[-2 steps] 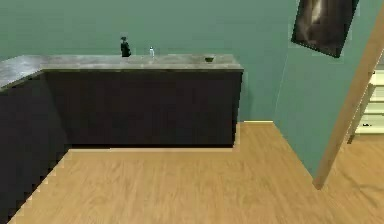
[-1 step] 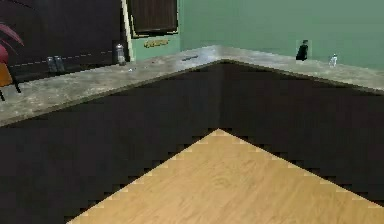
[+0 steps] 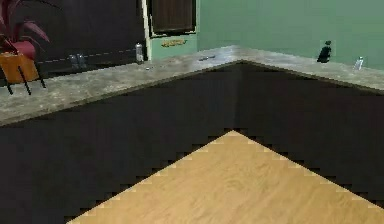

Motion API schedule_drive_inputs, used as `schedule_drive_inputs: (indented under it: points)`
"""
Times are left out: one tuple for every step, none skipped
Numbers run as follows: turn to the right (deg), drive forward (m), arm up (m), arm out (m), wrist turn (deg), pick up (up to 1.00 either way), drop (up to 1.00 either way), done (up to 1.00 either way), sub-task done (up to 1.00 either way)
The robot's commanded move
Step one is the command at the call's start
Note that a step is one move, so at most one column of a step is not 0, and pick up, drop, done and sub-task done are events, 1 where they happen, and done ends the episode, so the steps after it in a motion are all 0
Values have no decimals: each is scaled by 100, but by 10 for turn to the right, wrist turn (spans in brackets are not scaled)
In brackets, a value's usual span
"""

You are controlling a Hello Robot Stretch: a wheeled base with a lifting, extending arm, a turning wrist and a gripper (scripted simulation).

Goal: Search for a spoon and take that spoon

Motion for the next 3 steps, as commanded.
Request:
schedule_drive_inputs:
  points:
    - [0,95,0,0,0,0,0,0,0]
    - [-450,0,0,0,0,0,0,0,0]
    - [-450,0,0,0,0,0,0,0,0]
